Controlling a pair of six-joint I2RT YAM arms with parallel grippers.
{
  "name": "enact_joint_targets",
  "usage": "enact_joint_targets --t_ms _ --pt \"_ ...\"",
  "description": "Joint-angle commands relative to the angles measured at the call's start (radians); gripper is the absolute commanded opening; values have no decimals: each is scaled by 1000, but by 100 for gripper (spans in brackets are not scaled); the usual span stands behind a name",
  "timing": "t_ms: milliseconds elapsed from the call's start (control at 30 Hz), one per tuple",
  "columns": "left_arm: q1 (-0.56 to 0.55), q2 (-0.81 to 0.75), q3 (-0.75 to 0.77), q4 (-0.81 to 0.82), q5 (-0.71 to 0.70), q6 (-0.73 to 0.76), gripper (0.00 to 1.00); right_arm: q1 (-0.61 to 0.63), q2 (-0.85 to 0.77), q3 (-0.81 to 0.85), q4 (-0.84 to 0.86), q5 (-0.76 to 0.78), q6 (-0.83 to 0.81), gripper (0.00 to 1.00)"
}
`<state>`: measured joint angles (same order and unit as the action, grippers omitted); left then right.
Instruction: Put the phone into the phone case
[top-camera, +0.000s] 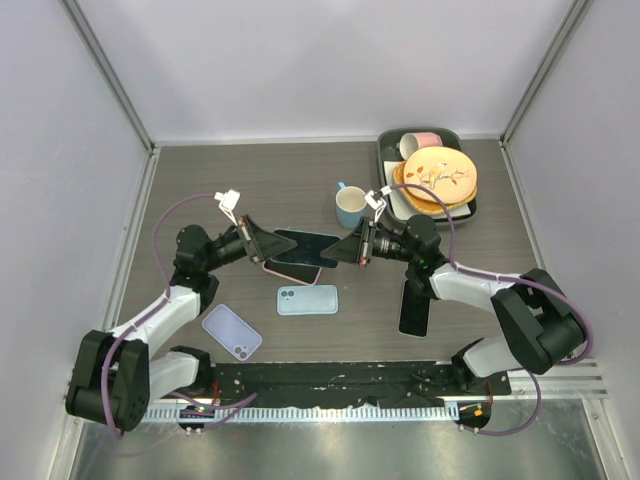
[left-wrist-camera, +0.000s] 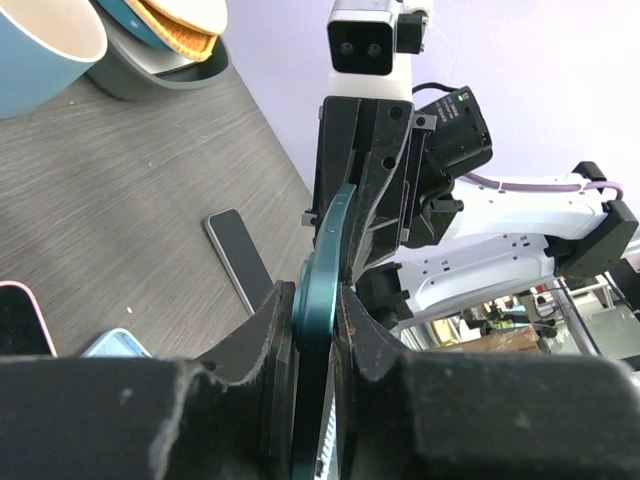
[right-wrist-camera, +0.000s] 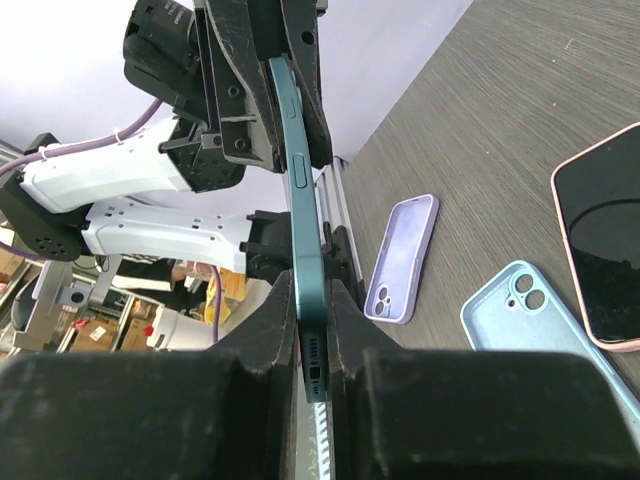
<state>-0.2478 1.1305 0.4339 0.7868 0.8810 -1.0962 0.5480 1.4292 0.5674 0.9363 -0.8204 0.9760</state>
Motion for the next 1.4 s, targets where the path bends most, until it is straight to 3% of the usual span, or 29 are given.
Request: enact_joint_targets --t_ms 0,133,233,333,467,600,633,733,1000,1367 --pt "-11 -32 20 14 -13 79 23 9 0 46 -2 49 -8 1" --pt "-11 -77 31 -82 -43 139 48 9 -10 49 -37 53 -31 1" --pt "-10 -123 52 -222 -74 222 61 7 -27 51 -131 98 -89 1" --pt "-11 -173 89 -511 -181 349 74 6 -55 78 -285 154 -172 1" --pt "-11 -193 141 -834 -436 515 82 -25 -66 124 -473 208 -223 1" --pt "-11 -158 163 -965 -637 526 84 -71 -84 141 -579 243 -247 1" --pt "-11 -146 172 -1006 -667 526 91 -80 -90 146 -631 263 -282 1" --pt "-11 -97 201 -1084 -769 544 91 -94 -110 160 -700 279 -321 1" --pt "-13 -66 195 -1038 -700 549 90 -97 -128 183 -746 250 -370 1" --pt "-18 2 189 -988 -634 538 85 -43 -24 100 -551 156 -195 1"
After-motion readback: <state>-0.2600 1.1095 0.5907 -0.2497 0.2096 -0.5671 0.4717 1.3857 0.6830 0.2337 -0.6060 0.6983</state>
